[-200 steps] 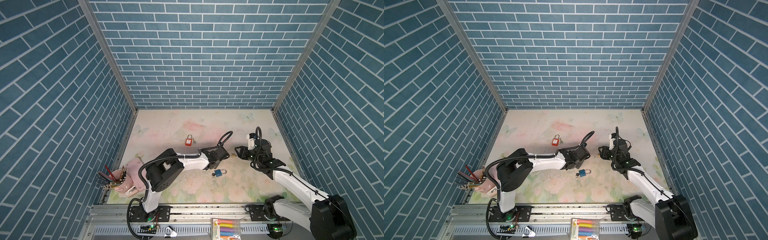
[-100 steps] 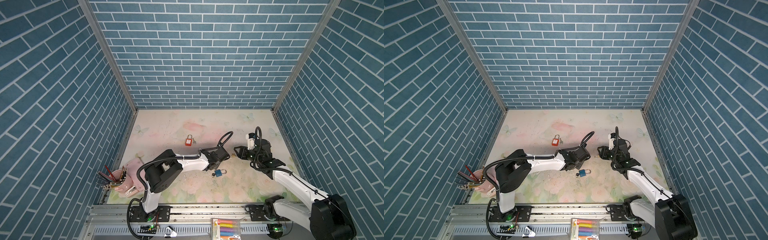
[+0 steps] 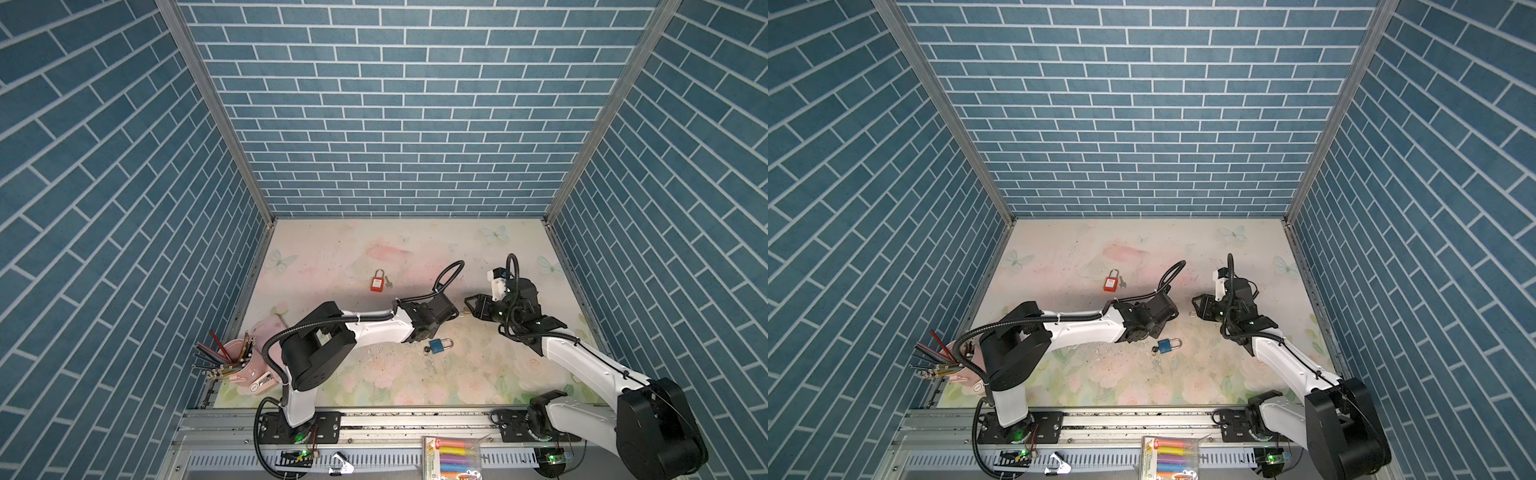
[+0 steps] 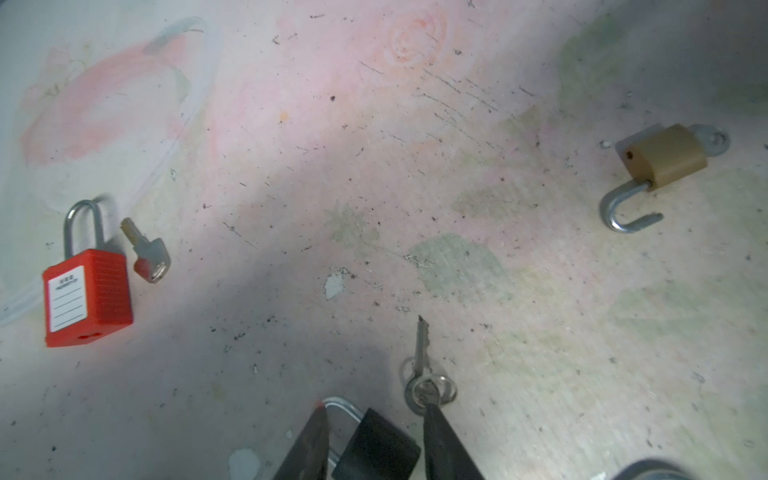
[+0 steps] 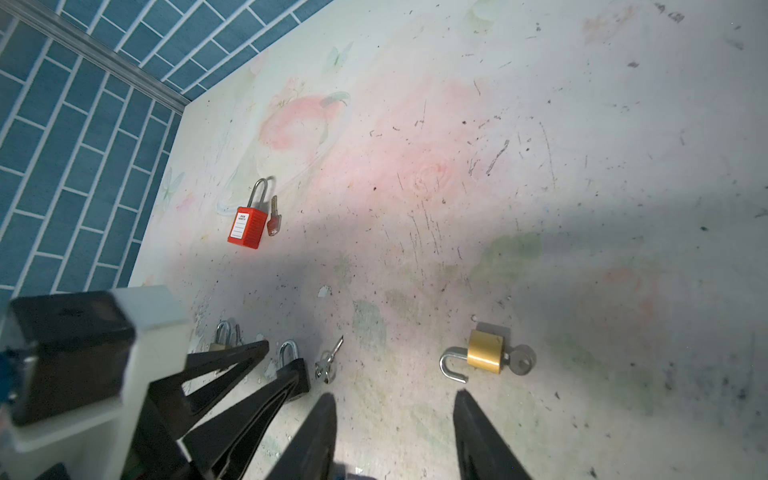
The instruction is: Lock with the key
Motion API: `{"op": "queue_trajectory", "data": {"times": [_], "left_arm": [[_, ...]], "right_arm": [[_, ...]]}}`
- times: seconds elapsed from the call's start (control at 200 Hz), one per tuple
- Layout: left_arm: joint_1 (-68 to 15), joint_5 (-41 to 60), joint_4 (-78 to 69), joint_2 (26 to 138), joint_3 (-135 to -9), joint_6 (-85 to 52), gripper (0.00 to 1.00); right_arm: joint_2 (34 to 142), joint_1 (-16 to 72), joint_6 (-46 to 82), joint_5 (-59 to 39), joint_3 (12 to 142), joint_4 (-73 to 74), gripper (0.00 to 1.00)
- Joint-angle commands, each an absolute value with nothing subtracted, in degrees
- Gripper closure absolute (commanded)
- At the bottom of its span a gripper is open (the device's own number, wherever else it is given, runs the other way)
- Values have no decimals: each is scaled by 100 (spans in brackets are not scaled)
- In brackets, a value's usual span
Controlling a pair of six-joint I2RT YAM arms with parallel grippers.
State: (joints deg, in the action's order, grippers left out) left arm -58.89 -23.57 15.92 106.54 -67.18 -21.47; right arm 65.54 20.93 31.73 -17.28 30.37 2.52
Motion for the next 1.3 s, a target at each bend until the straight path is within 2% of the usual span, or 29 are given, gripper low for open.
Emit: {"op": "queue_trajectory", "data": {"times": [0.0, 0.195, 0.32, 0.42, 0.53, 0.69, 0.76, 0.815, 0.95, 1.065, 1.2, 1.295], "left_arm": [[-5856, -2696, 1390, 10139, -6632, -2119, 54], [-5503, -2615, 745, 9128, -6163, -2018, 27], [-4929, -2211, 427, 8422, -5654, -2115, 14], [-4335, -1713, 79, 7787, -5069, -2411, 13], [-3716, -1136, -325, 7087, -4417, -2732, 13], [-3419, -381, -498, 6483, -4063, -1943, 13], [-3518, -12, -529, 6326, -4029, -1358, 13], [-3729, -114, -469, 6276, -4055, -969, 13], [-4810, -550, -235, 6461, -4197, 176, 13], [-5680, -822, 268, 6926, -4427, 1333, 13], [-5971, -393, 975, 7598, -4742, 1805, 13], [-6064, -74, 937, 8030, -4761, 1828, 13]], "right_arm": [[6678, 2108, 3315, -1909, 3173, 152, 53], [6991, 2414, 2421, -2502, 3443, -404, 52], [7148, 3138, 1552, -2082, 3759, -1141, 50], [7330, 3531, 1417, -2058, 3949, -1270, 47], [7660, 3798, 1597, -1597, 4359, -1623, 46], [7914, 3823, 2396, -1127, 4798, -2183, 45], [7873, 3821, 2882, -875, 4903, -2399, 45], [7780, 3810, 3250, -728, 4922, -2506, 46], [7459, 3663, 3983, -545, 4919, -2841, 46], [7008, 3363, 4121, -832, 4590, -2820, 46], [6489, 2927, 4121, -1350, 3976, -2585, 46], [6203, 2656, 4110, -1459, 3609, -2466, 46]]}}
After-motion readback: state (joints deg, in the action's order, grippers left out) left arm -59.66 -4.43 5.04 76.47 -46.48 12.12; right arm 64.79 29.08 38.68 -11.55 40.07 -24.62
